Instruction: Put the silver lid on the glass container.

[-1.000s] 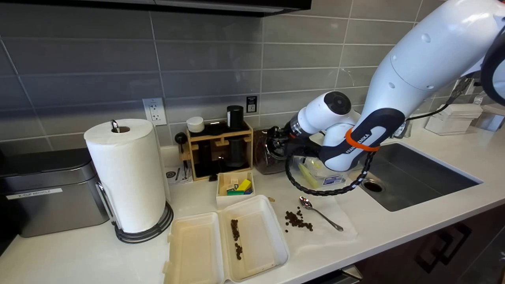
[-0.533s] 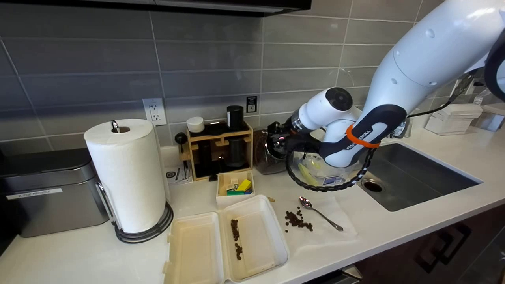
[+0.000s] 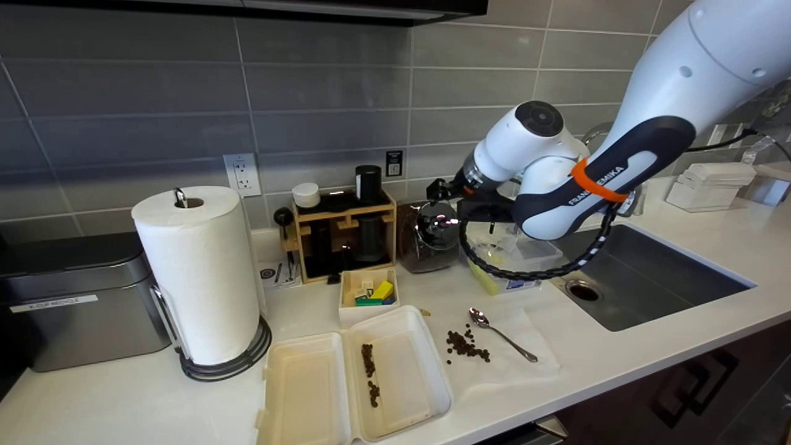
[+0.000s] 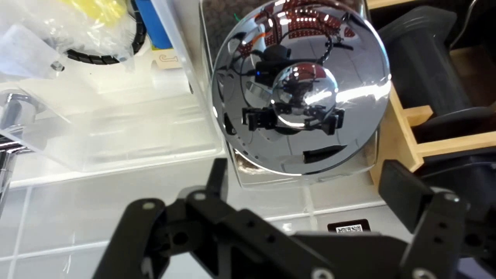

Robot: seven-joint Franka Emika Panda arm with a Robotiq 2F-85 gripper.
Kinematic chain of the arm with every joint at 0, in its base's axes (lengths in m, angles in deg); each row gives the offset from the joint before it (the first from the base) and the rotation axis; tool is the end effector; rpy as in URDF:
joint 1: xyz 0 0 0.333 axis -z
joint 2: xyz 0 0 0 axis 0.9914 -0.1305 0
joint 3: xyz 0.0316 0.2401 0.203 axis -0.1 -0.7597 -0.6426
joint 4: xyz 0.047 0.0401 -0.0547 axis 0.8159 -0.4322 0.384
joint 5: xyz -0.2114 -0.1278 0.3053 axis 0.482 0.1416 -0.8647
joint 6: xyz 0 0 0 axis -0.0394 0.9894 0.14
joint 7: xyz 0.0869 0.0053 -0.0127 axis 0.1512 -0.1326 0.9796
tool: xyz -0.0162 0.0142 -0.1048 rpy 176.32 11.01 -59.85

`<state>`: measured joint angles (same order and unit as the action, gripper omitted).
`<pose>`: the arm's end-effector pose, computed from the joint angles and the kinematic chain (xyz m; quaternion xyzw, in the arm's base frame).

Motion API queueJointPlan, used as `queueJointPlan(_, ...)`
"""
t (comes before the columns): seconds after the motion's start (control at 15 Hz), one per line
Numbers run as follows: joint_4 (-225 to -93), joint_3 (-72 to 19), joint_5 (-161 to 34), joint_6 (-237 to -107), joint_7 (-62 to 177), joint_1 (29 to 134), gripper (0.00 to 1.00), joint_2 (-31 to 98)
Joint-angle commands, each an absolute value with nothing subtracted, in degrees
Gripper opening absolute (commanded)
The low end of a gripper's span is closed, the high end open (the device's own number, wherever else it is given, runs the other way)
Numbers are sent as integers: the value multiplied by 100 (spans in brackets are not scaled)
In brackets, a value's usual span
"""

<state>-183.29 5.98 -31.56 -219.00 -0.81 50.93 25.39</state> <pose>0.6361 0.0324 0.3358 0.9011 -0.1960 0.3863 0.0190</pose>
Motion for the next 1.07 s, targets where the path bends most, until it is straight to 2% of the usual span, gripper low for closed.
queueJointPlan(0.0, -19150, 285, -2817, -21223, 639, 5092, 100, 3704)
queueJointPlan(0.27, -19879, -469, -3406, -20423, 2173, 5306, 100, 4961)
queueJointPlan(0.47, -20171, -661, -4480, -19016, 3320, 5095, 100, 5867)
queueJointPlan(0.53, -20151, -1703, -4874, -18557, 3700, 6097, 100, 6045)
queueJointPlan(0.67, -20054, -2089, -5255, -17534, 4091, 6554, 100, 6308)
queueJointPlan(0.73, -19954, -1633, -4795, -16991, 3872, 6262, 100, 6445)
queueJointPlan(0.8, -19860, -2477, -5102, -17642, 3869, 6934, 100, 6078)
queueJointPlan(1.0, -19856, -2775, -5113, -17515, 3929, 7309, 100, 6224)
